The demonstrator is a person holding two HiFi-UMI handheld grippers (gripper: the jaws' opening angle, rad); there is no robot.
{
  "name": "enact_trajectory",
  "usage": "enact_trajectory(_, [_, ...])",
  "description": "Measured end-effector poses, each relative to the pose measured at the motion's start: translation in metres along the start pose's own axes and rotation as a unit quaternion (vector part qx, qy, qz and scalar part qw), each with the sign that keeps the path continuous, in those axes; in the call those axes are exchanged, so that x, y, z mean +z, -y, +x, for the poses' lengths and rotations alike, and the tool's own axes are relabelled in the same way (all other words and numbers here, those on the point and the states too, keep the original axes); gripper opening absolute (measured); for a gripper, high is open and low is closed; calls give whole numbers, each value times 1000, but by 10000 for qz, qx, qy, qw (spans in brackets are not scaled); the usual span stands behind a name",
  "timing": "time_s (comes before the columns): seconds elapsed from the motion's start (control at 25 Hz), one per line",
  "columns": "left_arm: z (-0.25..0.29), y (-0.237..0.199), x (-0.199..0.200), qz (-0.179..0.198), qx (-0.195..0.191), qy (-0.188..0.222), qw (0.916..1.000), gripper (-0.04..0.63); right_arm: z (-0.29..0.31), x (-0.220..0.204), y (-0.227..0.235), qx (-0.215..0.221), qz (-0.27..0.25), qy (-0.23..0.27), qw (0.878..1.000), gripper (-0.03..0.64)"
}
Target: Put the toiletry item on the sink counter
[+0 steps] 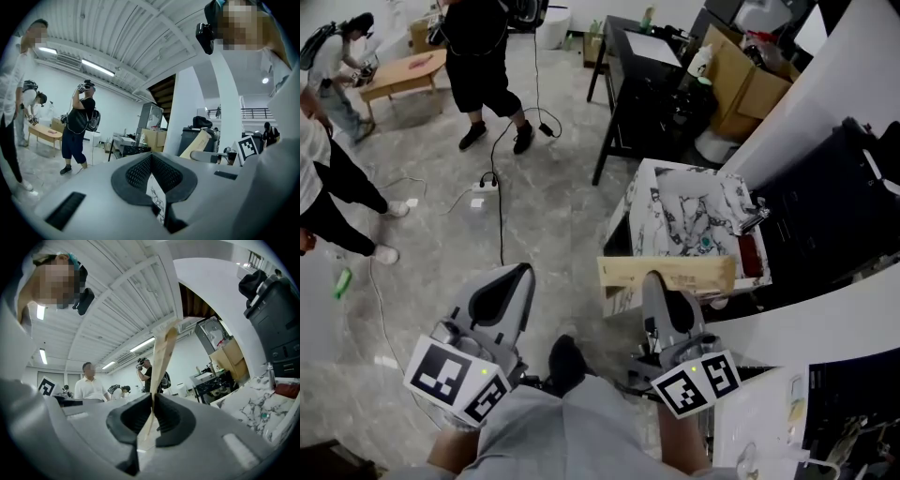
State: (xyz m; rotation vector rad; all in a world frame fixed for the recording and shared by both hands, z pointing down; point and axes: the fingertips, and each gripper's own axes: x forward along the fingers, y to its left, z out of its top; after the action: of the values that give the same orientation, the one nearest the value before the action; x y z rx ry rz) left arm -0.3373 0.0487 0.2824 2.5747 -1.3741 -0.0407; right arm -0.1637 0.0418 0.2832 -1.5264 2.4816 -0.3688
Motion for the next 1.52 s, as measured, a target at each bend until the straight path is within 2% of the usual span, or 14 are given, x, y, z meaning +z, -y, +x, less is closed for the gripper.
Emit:
enact_trajectory(0.4, [120, -18, 18, -33, -242, -28, 9997, 5, 84, 27, 92, -205, 61, 6, 9998, 17])
enact_trajectory(0.76, [212, -21, 24, -15, -509, -29, 9987, 5, 131, 39, 165, -403, 94, -10, 9991, 17])
enact_trajectory(1.04, [258, -4, 31, 53, -779, -33, 9969, 5, 134, 56, 205, -627, 134, 142, 9978, 17])
enact_trajectory(1.52, [299, 30, 25, 79, -1417, -75, 9899, 5, 103, 68, 247, -1262, 106, 387, 9912, 17])
